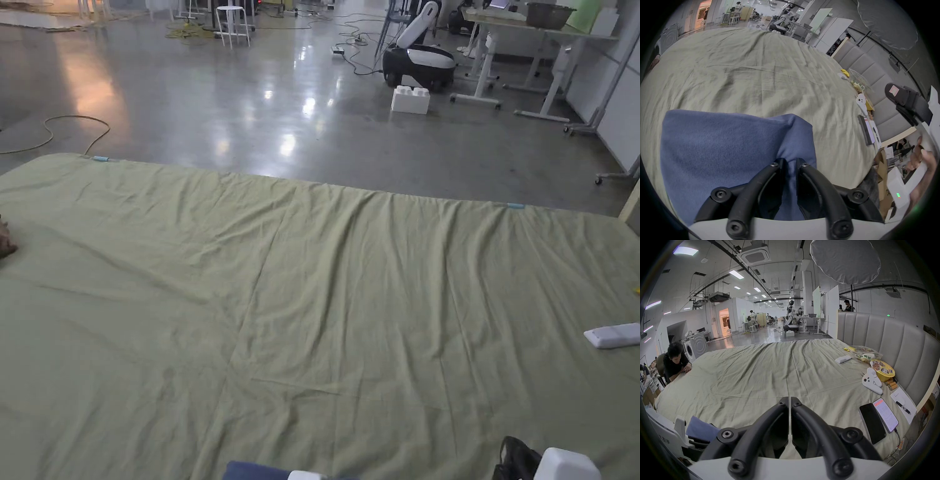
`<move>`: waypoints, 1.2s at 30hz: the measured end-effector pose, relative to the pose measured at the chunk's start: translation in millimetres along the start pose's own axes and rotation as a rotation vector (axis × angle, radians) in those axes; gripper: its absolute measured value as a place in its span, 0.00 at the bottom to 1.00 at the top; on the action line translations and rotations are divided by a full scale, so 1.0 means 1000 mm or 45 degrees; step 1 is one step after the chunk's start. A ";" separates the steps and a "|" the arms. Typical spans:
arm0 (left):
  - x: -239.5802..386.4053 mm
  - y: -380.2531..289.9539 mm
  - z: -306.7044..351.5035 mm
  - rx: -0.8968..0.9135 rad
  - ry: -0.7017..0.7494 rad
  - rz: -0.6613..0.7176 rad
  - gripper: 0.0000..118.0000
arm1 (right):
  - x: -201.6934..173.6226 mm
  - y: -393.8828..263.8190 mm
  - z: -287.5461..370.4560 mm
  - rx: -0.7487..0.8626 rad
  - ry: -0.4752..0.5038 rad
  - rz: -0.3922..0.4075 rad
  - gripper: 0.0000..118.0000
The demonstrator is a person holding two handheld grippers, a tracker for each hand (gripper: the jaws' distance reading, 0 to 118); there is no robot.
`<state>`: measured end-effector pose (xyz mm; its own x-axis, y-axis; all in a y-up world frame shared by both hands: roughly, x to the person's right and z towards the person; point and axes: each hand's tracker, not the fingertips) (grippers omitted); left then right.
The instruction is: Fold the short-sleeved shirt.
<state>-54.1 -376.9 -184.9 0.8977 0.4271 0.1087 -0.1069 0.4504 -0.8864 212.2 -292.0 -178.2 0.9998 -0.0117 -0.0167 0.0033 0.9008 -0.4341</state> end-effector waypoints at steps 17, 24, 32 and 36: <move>-0.021 0.083 0.156 0.858 0.348 -0.294 0.13 | -0.045 0.071 0.008 0.299 0.059 0.036 0.02; -0.034 0.077 0.174 1.135 0.712 -0.375 0.13 | -0.055 0.086 0.016 0.459 0.013 0.074 0.02; -0.061 0.081 0.182 1.156 0.715 -0.266 0.13 | -0.049 0.087 0.012 0.455 -0.012 0.088 0.02; -0.070 0.076 0.182 1.117 0.697 -0.269 0.13 | -0.050 0.065 0.015 0.304 0.032 0.054 0.02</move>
<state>-202.8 -230.3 -178.1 0.9812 -0.0397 -0.1890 -0.0015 0.9770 -0.2131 162.5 -226.3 -192.6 0.9983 0.0202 -0.0545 -0.0311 0.9778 -0.2073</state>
